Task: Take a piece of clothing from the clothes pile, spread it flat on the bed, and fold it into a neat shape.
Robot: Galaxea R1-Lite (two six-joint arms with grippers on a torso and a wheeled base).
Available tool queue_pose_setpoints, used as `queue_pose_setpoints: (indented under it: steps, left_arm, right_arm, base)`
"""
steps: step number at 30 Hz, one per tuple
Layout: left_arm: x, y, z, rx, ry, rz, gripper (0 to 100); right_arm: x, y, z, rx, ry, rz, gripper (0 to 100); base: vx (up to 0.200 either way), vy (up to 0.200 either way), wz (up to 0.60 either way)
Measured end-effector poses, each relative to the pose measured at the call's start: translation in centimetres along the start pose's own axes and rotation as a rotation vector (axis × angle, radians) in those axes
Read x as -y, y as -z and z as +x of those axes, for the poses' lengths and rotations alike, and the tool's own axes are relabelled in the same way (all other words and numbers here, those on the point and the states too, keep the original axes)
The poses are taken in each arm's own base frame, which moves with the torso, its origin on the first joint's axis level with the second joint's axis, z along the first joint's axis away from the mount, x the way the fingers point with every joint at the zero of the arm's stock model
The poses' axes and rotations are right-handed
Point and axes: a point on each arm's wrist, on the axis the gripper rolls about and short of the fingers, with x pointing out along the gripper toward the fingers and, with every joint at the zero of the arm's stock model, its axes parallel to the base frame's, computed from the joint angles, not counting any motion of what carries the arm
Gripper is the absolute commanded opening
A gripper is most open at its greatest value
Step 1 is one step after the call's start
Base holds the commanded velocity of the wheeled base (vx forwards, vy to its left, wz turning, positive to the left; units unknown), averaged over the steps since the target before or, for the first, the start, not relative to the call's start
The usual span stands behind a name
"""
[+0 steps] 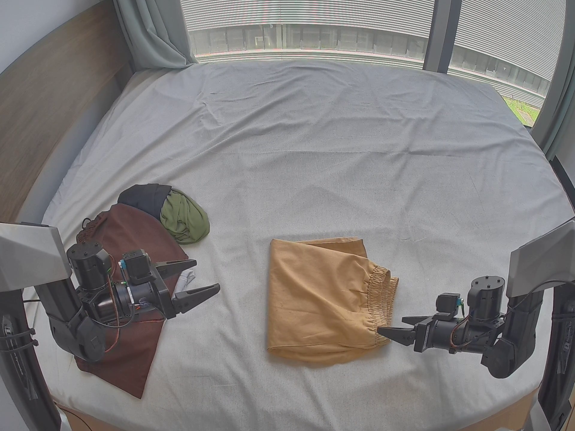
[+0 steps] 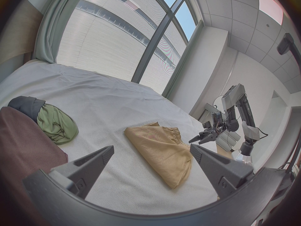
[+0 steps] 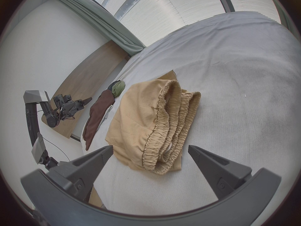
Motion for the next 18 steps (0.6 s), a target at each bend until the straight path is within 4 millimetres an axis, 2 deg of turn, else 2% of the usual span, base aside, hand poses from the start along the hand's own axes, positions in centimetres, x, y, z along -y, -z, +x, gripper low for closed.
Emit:
queue_pose_setpoints:
  steps: [18]
  left_arm:
    - [-0.3, -0.2, 0.0, 0.009, -0.007, 0.006, 100]
  right_arm:
    - [1.8, 1.9, 2.0, -0.06, 0.017, 0.067, 100]
  base:
    - [0.0, 0.0, 0.0]
